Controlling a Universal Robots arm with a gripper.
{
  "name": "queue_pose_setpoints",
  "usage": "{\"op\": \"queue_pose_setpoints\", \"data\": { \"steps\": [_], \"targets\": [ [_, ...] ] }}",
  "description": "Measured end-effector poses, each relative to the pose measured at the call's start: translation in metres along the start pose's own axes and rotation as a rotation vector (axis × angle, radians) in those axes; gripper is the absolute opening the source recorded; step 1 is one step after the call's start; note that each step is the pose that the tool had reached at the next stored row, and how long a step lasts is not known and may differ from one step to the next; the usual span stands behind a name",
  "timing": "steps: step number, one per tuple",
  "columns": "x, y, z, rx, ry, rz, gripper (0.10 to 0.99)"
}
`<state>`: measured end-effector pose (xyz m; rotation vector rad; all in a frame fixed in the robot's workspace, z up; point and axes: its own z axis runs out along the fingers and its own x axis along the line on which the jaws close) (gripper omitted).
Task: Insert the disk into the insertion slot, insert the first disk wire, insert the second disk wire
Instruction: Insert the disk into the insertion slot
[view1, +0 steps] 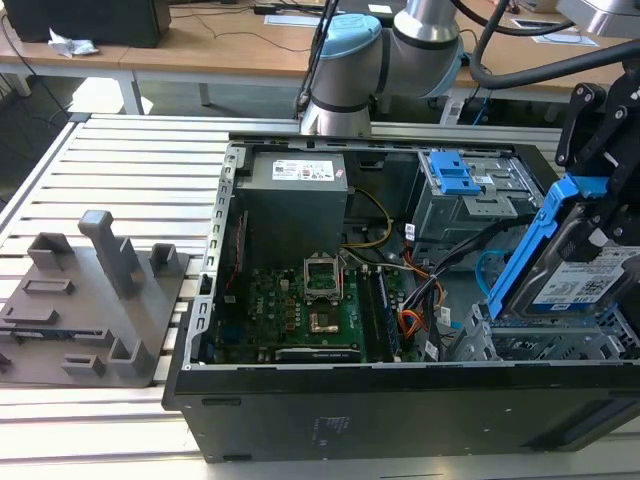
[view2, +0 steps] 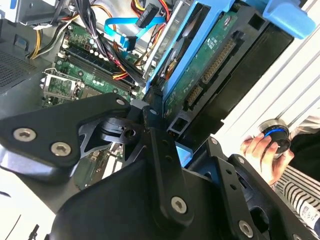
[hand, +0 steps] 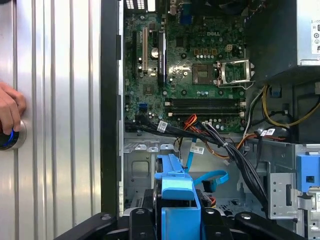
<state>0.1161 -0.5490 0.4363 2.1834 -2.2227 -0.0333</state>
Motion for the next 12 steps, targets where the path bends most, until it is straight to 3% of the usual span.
{"op": "queue_pose_setpoints", "data": {
  "steps": [5, 12],
  "targets": [
    [0.0000, 0.0015, 0.0027, 0.000, 0.0003, 0.000, 0.365],
    [0.0000, 0.0013, 0.0143, 0.000, 0.0001, 0.000, 0.365]
  ]
}}
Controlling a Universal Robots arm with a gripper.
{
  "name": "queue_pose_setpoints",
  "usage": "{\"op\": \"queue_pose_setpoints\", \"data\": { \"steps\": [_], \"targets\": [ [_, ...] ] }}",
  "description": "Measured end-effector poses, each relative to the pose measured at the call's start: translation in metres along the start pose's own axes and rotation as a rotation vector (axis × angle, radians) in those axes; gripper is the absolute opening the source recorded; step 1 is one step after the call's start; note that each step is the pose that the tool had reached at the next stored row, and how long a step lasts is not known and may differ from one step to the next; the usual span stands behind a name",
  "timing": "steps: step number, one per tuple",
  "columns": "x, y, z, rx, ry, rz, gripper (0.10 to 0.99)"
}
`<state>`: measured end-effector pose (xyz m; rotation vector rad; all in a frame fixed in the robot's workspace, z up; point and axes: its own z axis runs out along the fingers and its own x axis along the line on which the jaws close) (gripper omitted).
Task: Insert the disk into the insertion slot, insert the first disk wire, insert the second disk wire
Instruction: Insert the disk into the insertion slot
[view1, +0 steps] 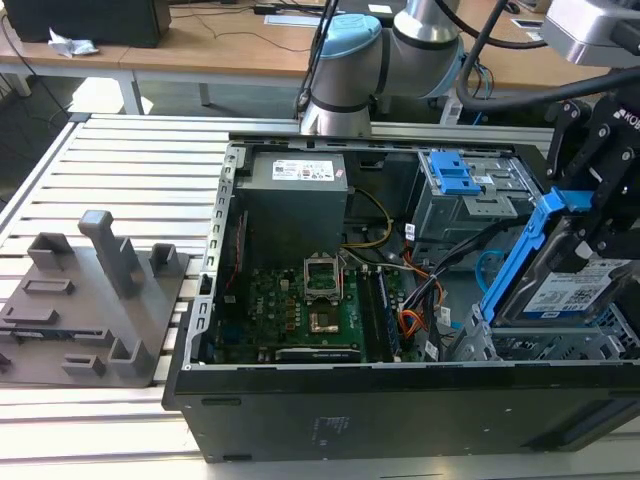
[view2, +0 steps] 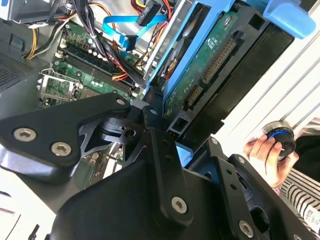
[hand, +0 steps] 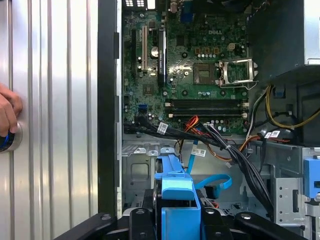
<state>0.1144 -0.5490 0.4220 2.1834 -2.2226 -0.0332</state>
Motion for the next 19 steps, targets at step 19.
{"op": "queue_pose_setpoints", "data": {
  "steps": [19],
  "targets": [
    [-0.0001, -0.0010, 0.0296, 0.000, 0.0001, 0.000, 0.365]
  ]
}}
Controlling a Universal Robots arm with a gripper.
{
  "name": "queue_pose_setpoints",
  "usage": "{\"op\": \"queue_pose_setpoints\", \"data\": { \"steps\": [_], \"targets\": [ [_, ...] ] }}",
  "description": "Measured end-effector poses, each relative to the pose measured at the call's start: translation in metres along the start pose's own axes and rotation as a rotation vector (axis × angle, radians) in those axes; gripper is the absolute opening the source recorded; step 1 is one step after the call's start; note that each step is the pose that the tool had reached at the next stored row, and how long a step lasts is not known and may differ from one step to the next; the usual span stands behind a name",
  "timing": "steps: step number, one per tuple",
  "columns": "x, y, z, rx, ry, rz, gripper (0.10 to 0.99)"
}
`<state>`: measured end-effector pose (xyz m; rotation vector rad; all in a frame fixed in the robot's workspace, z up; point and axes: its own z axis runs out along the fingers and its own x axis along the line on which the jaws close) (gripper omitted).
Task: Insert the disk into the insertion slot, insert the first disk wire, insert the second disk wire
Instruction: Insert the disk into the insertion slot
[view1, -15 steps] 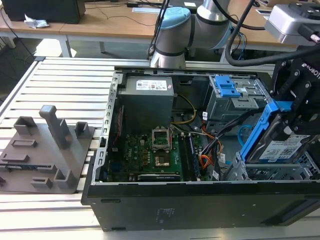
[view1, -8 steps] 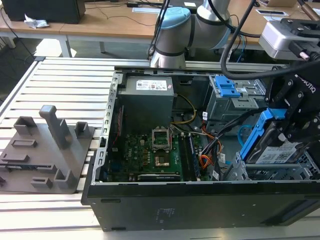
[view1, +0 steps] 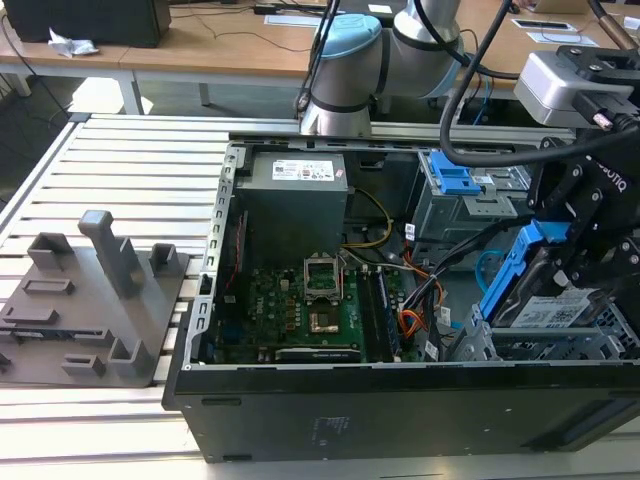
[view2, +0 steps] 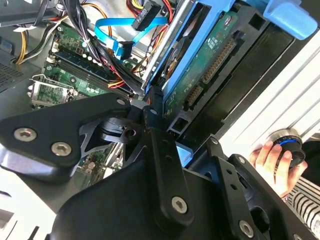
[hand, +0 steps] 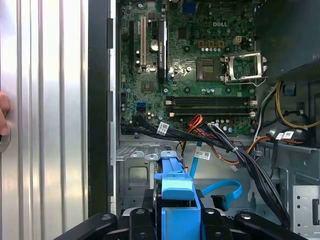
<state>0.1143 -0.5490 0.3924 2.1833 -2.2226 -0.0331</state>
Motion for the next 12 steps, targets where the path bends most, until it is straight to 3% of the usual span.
{"op": "queue_pose_setpoints", "data": {
  "steps": [2, 3, 8, 12],
  "targets": [
    [0.0000, 0.0000, 0.0000, 0.000, 0.0002, 0.000, 0.380],
    [0.0000, 0.0000, 0.0001, 0.000, -0.0001, 0.000, 0.443],
    [0.0000, 0.0000, 0.0002, 0.000, 0.0000, 0.000, 0.443],
    [0.0000, 0.0000, 0.0003, 0.000, 0.0000, 0.000, 0.180]
  ]
}}
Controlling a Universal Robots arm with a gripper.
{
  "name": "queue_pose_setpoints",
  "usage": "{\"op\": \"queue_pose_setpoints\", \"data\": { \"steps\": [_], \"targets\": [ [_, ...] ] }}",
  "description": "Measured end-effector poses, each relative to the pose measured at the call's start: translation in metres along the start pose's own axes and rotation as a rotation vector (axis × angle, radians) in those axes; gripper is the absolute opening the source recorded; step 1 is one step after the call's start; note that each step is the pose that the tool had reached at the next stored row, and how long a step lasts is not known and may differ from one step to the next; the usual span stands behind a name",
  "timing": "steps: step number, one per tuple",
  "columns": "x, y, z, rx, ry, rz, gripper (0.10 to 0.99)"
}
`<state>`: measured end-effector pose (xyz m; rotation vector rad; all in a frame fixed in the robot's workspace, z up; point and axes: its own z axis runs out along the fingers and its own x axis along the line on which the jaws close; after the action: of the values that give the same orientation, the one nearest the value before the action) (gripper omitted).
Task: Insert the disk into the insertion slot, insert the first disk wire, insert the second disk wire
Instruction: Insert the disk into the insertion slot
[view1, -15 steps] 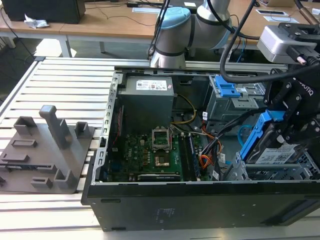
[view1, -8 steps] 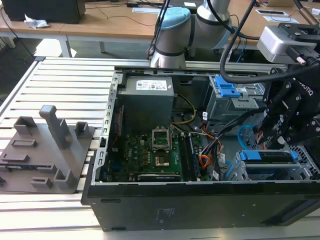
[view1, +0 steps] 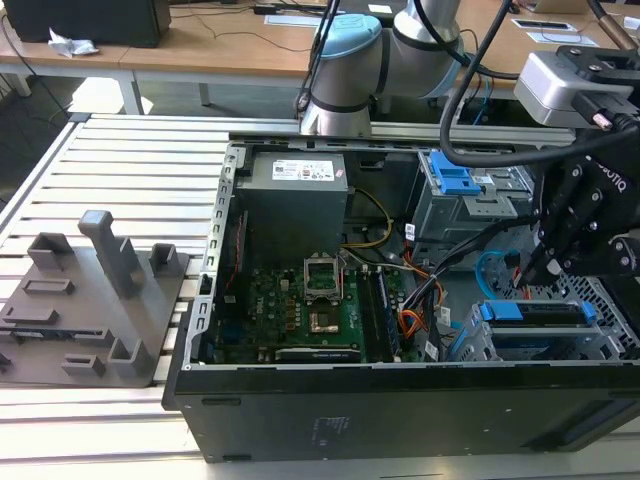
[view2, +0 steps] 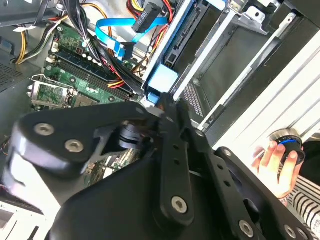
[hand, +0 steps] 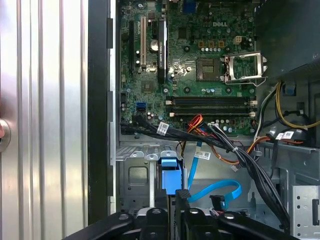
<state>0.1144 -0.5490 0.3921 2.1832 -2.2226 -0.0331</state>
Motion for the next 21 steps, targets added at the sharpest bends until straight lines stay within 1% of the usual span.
{"op": "queue_pose_setpoints", "data": {
  "steps": [1, 2, 10, 12, 14, 18, 19, 21],
  "targets": [
    [0.0000, 0.0000, 0.0000, 0.000, 0.0000, 0.000, 0.118],
    [0.0000, 0.0000, 0.0000, 0.000, 0.0000, 0.000, 0.106],
    [0.0000, 0.0000, 0.0002, 0.000, 0.0000, 0.000, 0.106],
    [-0.0004, -0.0012, 0.0003, 0.000, -0.0003, 0.000, 0.106],
    [-0.0017, -0.0058, 0.0000, -0.002, 0.0003, 0.000, 0.106],
    [-0.0035, -0.0188, 0.0015, -0.010, 0.0005, 0.000, 0.106],
    [-0.0036, -0.0202, 0.0031, -0.012, 0.0005, 0.000, 0.106],
    [-0.0036, -0.0224, 0.0106, -0.014, 0.0005, 0.000, 0.106]
  ]
}}
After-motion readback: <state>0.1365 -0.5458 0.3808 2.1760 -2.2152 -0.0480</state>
